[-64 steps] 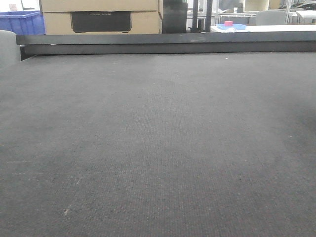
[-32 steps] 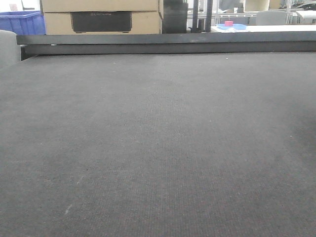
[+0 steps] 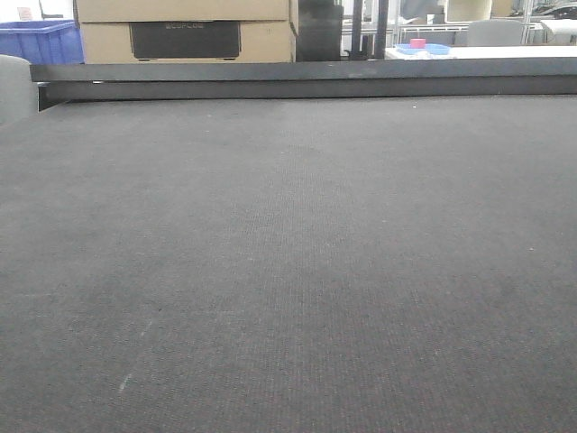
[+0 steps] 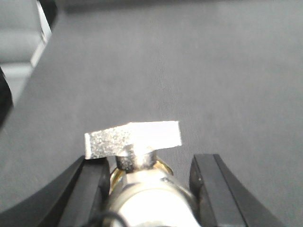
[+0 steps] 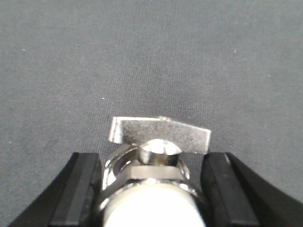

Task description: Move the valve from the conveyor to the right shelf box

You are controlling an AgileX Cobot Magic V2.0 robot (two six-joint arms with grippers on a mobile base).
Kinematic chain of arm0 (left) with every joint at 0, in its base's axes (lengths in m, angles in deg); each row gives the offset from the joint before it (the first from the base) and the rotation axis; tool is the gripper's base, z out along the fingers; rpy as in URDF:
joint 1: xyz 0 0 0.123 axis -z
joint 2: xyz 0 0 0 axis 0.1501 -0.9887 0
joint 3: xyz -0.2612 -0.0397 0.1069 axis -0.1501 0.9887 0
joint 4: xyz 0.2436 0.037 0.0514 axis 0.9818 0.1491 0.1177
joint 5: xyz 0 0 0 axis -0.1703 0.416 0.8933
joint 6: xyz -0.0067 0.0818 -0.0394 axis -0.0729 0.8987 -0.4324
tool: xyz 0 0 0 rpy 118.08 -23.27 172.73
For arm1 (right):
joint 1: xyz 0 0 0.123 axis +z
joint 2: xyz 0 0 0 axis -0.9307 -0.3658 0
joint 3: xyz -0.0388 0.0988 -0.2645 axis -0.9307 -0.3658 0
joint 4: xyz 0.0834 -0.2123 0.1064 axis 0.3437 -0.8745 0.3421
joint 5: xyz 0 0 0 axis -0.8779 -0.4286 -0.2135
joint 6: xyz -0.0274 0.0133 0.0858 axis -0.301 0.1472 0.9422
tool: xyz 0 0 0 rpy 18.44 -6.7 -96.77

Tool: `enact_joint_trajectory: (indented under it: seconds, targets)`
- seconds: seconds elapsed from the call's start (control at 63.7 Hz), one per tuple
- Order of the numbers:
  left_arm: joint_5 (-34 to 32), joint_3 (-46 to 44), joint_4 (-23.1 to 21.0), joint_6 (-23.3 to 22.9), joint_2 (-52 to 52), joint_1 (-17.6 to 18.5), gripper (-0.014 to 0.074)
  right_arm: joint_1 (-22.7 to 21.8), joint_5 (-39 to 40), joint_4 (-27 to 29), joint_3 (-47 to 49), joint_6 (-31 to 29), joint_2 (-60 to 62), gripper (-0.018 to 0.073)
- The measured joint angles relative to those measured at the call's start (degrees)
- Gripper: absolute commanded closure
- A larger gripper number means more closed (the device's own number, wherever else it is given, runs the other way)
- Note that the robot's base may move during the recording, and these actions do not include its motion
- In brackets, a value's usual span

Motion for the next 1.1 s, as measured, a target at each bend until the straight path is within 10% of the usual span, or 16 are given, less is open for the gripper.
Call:
enact_joint_trajectory:
  seconds: [1.099]
  targets:
    - [-7.86,1.01,-0.2,0.0,5.36,0.0,0.0707,0.0,8.45,0.0,7.44,0.0,15.01,0.0713]
